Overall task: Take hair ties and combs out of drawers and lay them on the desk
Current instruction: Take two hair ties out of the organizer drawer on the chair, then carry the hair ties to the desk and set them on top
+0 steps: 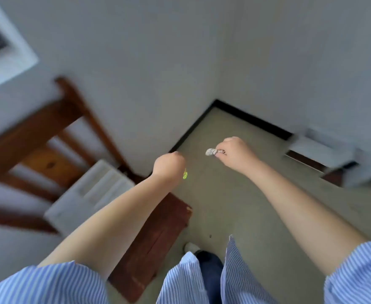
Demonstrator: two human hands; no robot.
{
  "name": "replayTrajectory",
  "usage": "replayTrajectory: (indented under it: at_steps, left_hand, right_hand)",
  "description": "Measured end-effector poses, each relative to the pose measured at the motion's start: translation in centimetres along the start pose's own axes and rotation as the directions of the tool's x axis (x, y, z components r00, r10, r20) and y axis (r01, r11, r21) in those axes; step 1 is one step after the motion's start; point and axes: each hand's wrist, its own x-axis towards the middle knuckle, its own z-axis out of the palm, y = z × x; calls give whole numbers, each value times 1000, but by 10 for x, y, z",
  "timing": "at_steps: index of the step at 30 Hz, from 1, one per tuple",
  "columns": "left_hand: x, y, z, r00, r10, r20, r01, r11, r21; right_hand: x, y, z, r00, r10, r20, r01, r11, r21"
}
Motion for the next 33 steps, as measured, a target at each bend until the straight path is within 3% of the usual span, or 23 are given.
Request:
replayTrajectory:
  at_steps: [3, 6, 9, 13, 18, 21, 24, 28, 33]
  left_hand:
    - [-5, 81, -31, 967, 255, -17, -250, 959, 132]
    - [-26, 185, -44, 859, 511, -37, -487, 836, 253]
    - [-71, 304, -46, 703, 711, -21, -671, 673, 311]
    - [-159, 470, -30, 443, 896, -19, -853, 428, 300]
    - [-297, 679, 20, 119, 993, 18, -961, 110, 254]
    - [-380, 788, 48, -52, 998, 37, -974, -59, 220]
    - [-452, 872, 69, -137, 988, 74, -973, -148, 175]
    - [-529, 975, 95, -270, 955, 120, -938, -289, 190]
    - [-592, 1119, 119, -342, 928, 147, -905, -367, 216]
  right_hand:
    - [-87, 50, -34, 963, 241, -119, -243, 970, -5]
    - [-198, 100, -53, 858, 471, -207, -481, 877, 1]
    - [-325, 139, -65, 679, 691, -249, -699, 711, 69]
    - [-496, 190, -78, 373, 877, -303, -879, 438, 189]
    - [-711, 243, -80, 66, 938, -339, -963, 149, 225]
    - [-832, 266, -82, -78, 949, -305, -974, -7, 229]
    - [-930, 283, -88, -212, 942, -260, -955, -143, 259]
    - [-1032, 323, -93, -330, 911, -248, -925, -259, 279]
    - [-1145, 406, -91, -464, 863, -201, -860, -384, 336]
